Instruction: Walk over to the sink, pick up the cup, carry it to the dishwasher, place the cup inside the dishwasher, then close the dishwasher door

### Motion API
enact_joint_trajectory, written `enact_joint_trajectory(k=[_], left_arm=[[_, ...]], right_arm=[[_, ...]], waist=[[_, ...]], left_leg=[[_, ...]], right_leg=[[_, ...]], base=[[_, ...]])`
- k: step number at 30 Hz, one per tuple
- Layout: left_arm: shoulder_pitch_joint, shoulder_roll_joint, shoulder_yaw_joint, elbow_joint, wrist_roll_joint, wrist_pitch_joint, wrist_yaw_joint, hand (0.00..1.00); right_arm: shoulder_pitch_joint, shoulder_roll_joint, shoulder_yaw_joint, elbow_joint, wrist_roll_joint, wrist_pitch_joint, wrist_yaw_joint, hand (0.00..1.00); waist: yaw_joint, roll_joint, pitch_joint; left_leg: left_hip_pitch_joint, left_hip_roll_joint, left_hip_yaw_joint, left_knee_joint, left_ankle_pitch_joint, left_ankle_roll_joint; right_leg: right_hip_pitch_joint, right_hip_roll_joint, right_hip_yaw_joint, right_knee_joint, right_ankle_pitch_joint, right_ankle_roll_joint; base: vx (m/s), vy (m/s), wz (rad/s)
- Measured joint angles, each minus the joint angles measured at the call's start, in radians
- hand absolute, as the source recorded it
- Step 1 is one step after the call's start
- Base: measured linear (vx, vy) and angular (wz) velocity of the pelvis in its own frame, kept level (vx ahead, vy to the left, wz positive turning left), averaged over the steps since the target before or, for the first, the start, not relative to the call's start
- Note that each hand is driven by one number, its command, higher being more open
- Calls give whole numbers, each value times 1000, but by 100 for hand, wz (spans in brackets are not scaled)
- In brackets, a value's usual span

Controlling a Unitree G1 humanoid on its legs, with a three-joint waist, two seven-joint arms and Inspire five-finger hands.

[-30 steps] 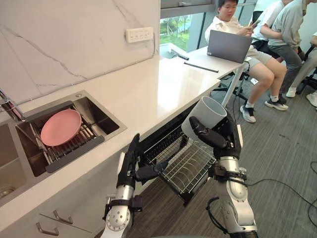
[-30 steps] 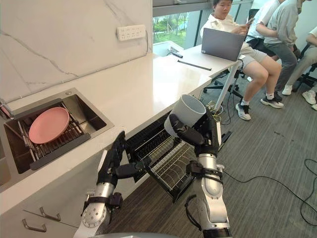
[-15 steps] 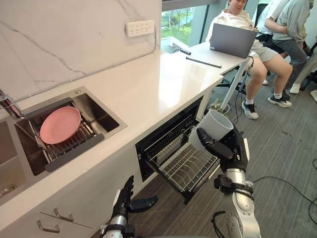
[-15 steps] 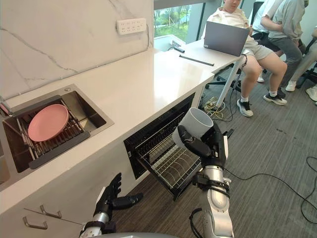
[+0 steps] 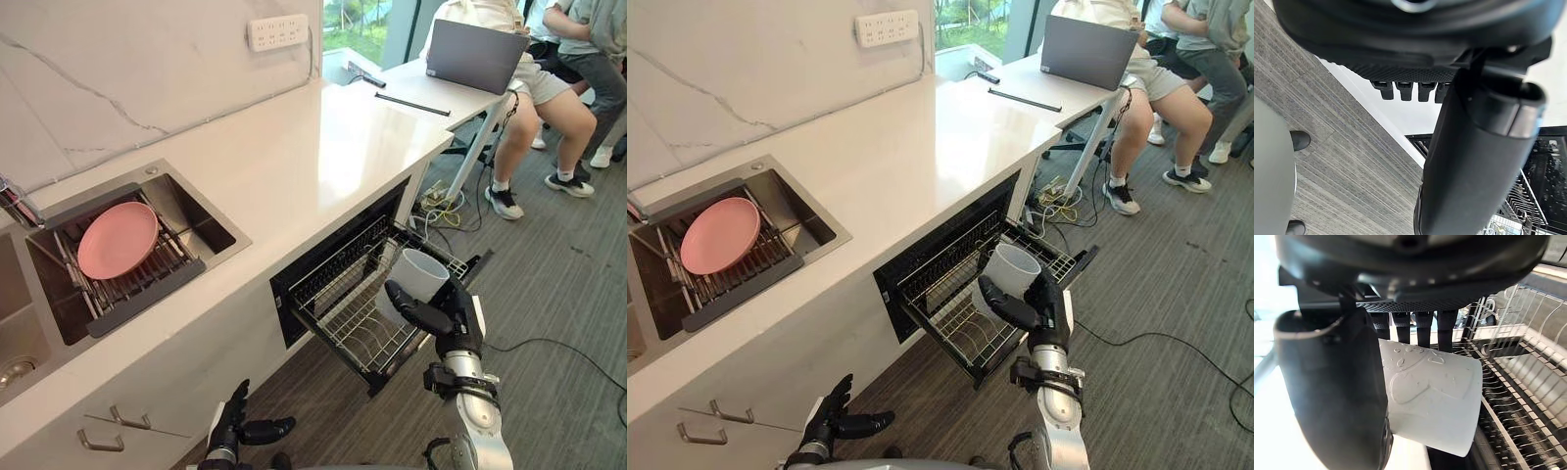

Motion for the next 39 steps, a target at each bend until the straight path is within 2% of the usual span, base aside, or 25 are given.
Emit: enact_joint_trajectory(k=[4,7,9,14,17,21,23,25,34,39], left_arm=[[-29,1,0,35,11,-5,0,100],[-52,1,1,35,20,-17,0,100],[-66,1,7,32,19,-21,1,100],[-145,4,39,30,-5,-22,26,100],[-166,4,49,18,-53,-23,45,100],[-194,11,66,15,-88,-29,70,100],[-214,19,87,14,-110,-38,82,100],[-224,22,101,15,-126,-38,91,100],[-294,2,138,26,-181,-49,113,100],[-326,-11,141,26,-181,-56,120,100]], right_arm=[[-31,-40,8,37,-43,12,1,0],[-80,-78,13,38,-69,14,0,0],[-131,-114,26,54,-78,14,-1,0],[-299,-169,53,130,-100,23,-11,0],[-372,-198,75,177,-106,37,-29,0],[-448,-229,89,189,-117,49,-51,0],[-516,-248,92,209,-118,52,-63,0],[-572,-268,100,236,-125,55,-70,0],[-744,-344,134,312,-143,71,-95,0],[-843,-359,152,364,-157,83,-104,0]], waist=[[4,8,9],[19,14,50],[22,16,81],[49,17,208],[66,15,243],[77,12,289],[85,1,321],[88,-8,332],[102,-12,368],[111,-16,371]], left_leg=[[-24,-4,-12,12,-5,1],[-74,-2,-19,88,-34,0],[-139,6,-30,169,-63,1],[-326,22,-57,382,-123,0],[-400,19,-63,440,-132,2],[-462,16,-81,502,-146,1],[-492,17,-89,536,-155,-4],[-521,18,-92,565,-164,-5],[-667,31,-104,729,-220,-8],[-723,35,-106,768,-225,-8]], right_leg=[[-11,-1,-14,0,-1,2],[-34,-4,-19,26,-8,1],[-76,-3,-28,71,-21,-2],[-249,3,-42,277,-89,-13],[-334,-6,-46,361,-119,-15],[-395,-12,-60,440,-152,-18],[-427,-13,-64,486,-169,-22],[-456,-14,-68,520,-183,-25],[-590,-13,-81,673,-237,-34],[-644,-13,-89,710,-243,-37]], base=[[21,-24,8],[-49,-14,8],[-97,-22,14],[-140,-11,13],[-119,-11,9],[-88,2,12],[-41,-24,11],[-35,-35,4],[-50,-15,0],[-27,-4,0]])
